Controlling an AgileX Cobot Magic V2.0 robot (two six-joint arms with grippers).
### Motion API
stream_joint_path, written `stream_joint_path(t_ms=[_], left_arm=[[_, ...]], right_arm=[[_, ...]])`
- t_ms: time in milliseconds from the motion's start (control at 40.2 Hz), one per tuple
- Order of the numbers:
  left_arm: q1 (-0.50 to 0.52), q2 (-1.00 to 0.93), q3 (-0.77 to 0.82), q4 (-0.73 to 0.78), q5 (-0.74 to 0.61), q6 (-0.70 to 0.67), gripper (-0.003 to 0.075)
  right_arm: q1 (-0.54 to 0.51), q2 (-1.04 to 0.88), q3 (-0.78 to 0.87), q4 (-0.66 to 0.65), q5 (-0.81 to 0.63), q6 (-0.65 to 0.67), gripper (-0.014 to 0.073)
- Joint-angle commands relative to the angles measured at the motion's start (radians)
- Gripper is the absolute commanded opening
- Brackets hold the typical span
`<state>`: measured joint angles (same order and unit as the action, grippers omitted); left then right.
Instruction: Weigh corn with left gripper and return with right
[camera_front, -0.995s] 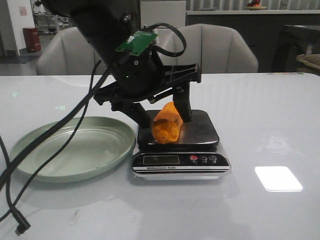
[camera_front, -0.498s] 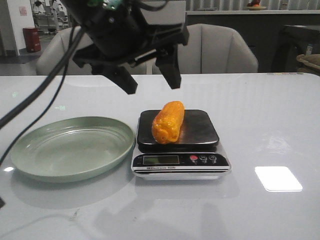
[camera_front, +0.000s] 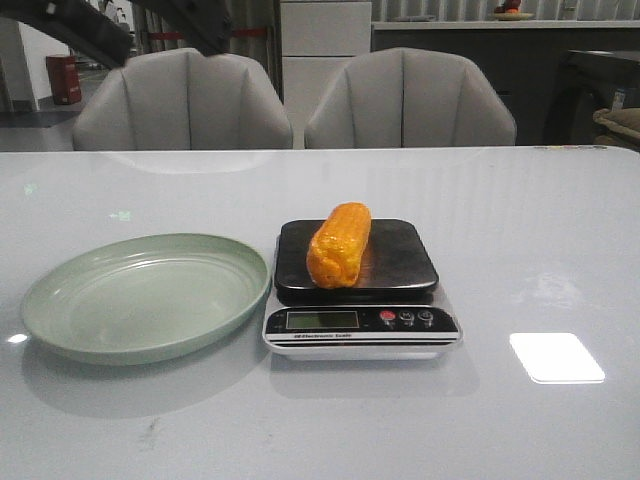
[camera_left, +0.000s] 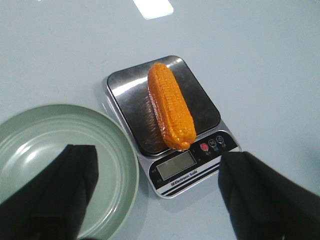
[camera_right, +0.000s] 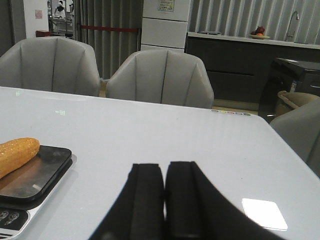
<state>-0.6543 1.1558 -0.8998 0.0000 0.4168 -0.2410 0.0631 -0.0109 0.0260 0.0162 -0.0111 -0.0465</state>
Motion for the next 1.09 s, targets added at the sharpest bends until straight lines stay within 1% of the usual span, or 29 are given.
stream_joint_path(t_ms=[0,473,597,697,746,796,846,896,995,1020,1045,1070], left_arm=[[-0.001,-0.144,0.035,0.047,-0.077,-0.003,0.0564],[-0.001,-0.784,0.333,0.179,-0.069,-0.002,0.0564],[-0.001,-0.952,0.407,0.204,-0.021,0.002,0.0564],[-0.001,-1.053,0.444,0.233,0.025,0.002,0.0564],[-0.001,-1.093,0.459,0.245,0.043,0.002,0.0552],[-0.001,-1.123,0.472,0.245,0.055,0.002,0.0515],[-0.001,-1.142,0.483,0.245,0.066,0.002,0.0454],[-0.001,-1.150,0.493,0.245,0.063,0.002,0.0372],[-0.001,-1.152,0.493,0.245,0.059,0.002,0.0151],[-0.001,-1.152,0.493,0.245,0.059,0.002,0.0108],[-0.001,-1.152,0.493,0.245,0.059,0.002,0.0108],[-0.001,-1.152,0.493,0.245,0.059,0.002,0.0125]], right_arm=[[-0.009,-0.019,0.004,-0.010,-0.087,-0.007,0.0178],[-0.009,-0.019,0.004,-0.010,-0.087,-0.007,0.0178],[-0.009,-0.019,0.004,-0.010,-0.087,-0.007,0.0178],[-0.009,-0.019,0.004,-0.010,-0.087,-0.007,0.0178],[-0.009,-0.019,0.004,-0.010,-0.087,-0.007,0.0178],[-0.009,-0.019,0.004,-0.010,-0.087,-0.007,0.0178],[-0.009,-0.019,0.004,-0.010,-0.087,-0.007,0.0178],[-0.009,-0.019,0.004,-0.010,-0.087,-0.007,0.0178],[-0.009,-0.019,0.004,-0.010,-0.087,-0.007,0.0178],[-0.009,-0.019,0.004,-0.010,-0.087,-0.007,0.0178],[-0.009,-0.019,0.004,-0.010,-0.087,-0.007,0.0178],[-0.009,-0.019,0.004,-0.010,-0.087,-0.007,0.0178]])
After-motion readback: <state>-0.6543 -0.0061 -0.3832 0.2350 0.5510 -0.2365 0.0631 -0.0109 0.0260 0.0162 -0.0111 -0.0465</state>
